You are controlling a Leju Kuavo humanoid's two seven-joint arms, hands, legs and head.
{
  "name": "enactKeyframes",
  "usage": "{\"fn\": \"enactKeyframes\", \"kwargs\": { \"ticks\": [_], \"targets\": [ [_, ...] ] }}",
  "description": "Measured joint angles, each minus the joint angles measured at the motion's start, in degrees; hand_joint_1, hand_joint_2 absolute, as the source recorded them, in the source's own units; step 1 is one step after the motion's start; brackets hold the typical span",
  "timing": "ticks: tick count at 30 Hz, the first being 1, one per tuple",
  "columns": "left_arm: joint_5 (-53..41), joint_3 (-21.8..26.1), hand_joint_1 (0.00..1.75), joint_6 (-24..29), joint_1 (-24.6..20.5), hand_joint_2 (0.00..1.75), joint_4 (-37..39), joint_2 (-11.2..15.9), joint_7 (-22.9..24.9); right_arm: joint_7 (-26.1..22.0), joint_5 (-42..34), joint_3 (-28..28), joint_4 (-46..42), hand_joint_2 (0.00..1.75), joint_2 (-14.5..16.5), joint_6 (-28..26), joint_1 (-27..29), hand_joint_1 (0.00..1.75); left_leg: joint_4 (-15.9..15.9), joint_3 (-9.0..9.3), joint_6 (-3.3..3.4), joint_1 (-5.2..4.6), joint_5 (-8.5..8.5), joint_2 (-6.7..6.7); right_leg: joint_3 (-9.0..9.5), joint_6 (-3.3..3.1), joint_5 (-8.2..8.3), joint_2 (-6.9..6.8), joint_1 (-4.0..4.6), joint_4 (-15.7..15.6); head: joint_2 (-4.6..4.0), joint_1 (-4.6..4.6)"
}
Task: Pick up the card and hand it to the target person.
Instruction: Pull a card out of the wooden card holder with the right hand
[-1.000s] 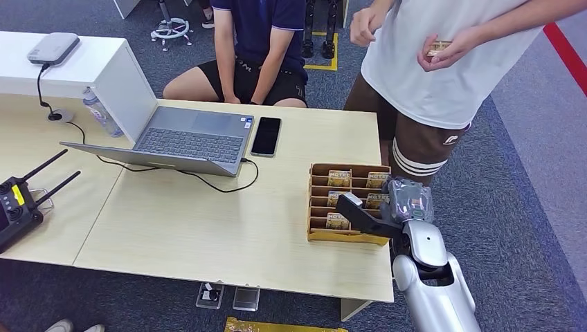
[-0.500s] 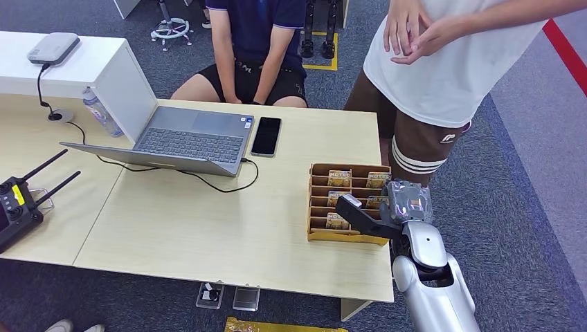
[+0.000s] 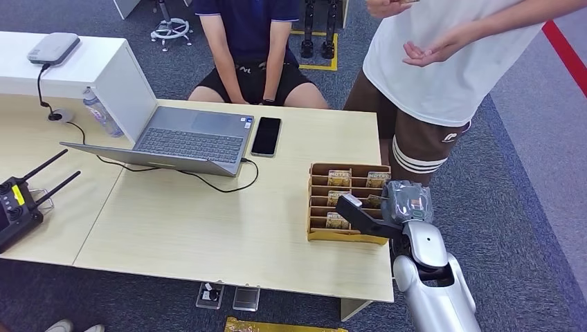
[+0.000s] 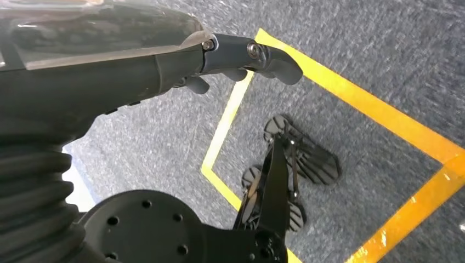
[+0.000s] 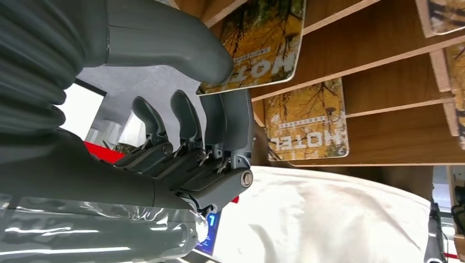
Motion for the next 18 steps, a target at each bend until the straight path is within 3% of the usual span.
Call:
{"fn": "enactKeyframes", "kwargs": {
  "ticks": [2,9,18],
  "targets": [
    [0.6,0.0,0.00,-1.0,0.0,1.75,0.0,0.1,-0.1,0.0,0.0,0.0,0.0,1.75,-0.1,0.0,0.0,1.44,0.0,0.00,0.00,0.00,0.00,0.00,0.00,0.00,0.00,0.00,0.00,0.0,0.00,0.01],
    [1.6,0.1,0.00,-3.9,0.0,1.75,0.0,0.3,0.5,0.0,0.0,0.0,0.0,1.75,-0.1,-0.1,0.0,1.47,0.0,0.01,0.00,0.00,0.00,0.00,0.01,0.00,0.00,0.00,0.00,0.0,0.00,0.01],
    [1.8,0.3,0.00,-2.7,0.0,1.75,0.0,0.5,1.2,-0.4,0.0,-0.1,-0.4,1.75,-0.1,0.0,0.0,1.47,0.0,0.00,0.00,0.00,0.00,0.00,0.00,0.00,0.00,0.00,0.00,0.0,0.00,-0.01]
  ]
}}
